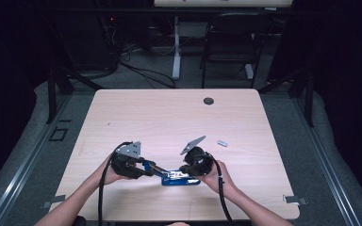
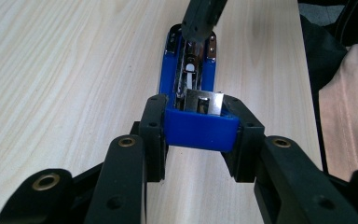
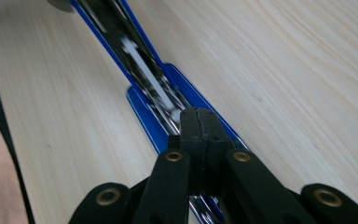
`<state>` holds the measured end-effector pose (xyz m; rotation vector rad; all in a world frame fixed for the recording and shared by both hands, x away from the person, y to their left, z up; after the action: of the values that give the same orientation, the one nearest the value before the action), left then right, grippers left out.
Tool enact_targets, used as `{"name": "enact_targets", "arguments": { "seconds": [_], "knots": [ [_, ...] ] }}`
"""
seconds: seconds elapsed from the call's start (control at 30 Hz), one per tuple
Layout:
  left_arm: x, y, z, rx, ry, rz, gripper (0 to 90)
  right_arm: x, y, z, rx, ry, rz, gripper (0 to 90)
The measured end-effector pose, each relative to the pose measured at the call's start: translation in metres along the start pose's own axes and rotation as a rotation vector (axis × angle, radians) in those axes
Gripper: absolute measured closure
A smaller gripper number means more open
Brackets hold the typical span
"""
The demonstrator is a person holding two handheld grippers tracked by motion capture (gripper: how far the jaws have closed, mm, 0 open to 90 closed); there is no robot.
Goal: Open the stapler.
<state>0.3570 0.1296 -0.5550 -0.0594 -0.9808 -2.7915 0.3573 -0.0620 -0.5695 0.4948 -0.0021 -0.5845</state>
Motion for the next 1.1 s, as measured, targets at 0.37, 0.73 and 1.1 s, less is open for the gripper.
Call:
{"name": "enact_targets", "arguments": {
  "seconds": [0.37, 0.73, 1.1],
  "knots": [
    [0.0, 0.0, 0.0, 0.0, -0.001, 0.0, 64.9, -0.027, 0.028, -0.019, 0.029, 0.072, 0.06, 90.0],
    [0.0, 0.001, 0.0, -0.009, 0.001, -0.002, 64.6, -0.031, 0.035, -0.022, 0.029, 0.087, 0.069, 90.0],
    [0.004, 0.014, 0.012, 0.062, 0.021, 0.014, 60.3, -0.031, 0.035, -0.023, 0.03, 0.091, 0.071, 90.0]
  ]
}}
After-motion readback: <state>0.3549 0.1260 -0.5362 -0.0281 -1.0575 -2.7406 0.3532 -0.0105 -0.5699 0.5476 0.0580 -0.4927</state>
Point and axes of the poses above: each handheld gripper's, and its own axes: z roughly backward along the jaws, y roughly out of its top, x roughly to its right, the point moved 6 cm from there along -z, roughly forward along the jaws, and after that the axes turned 8 degrees about -x, right-handed, at the moved point
